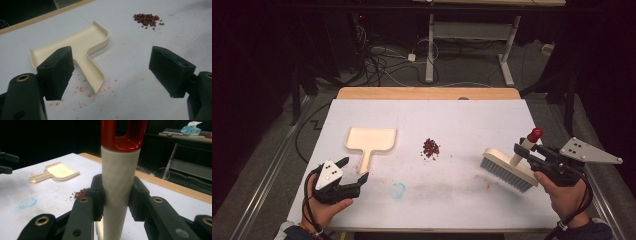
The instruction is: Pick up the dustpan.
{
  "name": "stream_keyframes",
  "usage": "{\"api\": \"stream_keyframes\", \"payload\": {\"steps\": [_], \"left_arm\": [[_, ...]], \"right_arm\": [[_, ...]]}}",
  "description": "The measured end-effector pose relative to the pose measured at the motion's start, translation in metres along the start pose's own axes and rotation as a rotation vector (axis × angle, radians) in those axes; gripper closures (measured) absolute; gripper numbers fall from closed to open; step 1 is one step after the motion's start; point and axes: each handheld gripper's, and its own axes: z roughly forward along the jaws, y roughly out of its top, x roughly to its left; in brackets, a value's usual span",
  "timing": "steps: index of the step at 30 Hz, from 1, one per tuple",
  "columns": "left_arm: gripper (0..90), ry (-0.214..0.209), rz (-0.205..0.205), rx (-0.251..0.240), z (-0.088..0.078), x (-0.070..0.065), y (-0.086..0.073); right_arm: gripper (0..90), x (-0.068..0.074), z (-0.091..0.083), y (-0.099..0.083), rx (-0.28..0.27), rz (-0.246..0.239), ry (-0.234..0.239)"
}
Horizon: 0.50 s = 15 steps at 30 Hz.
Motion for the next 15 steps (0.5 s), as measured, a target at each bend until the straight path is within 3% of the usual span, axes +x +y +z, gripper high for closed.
{"api": "stream_keyframes", "payload": {"steps": [11,15], "left_arm": [[21.0,0.01,0.01,0.065,0.0045,-0.0052,-0.0026],[21.0,0.024,-0.01,0.074,0.0055,-0.0038,-0.0036]], "right_arm": [[69.8,0.0034,0.0024,0.0003,0.002,-0.017,0.003],[69.8,0.0052,0.0013,0.0003,0.003,-0.023,0.001]]}}
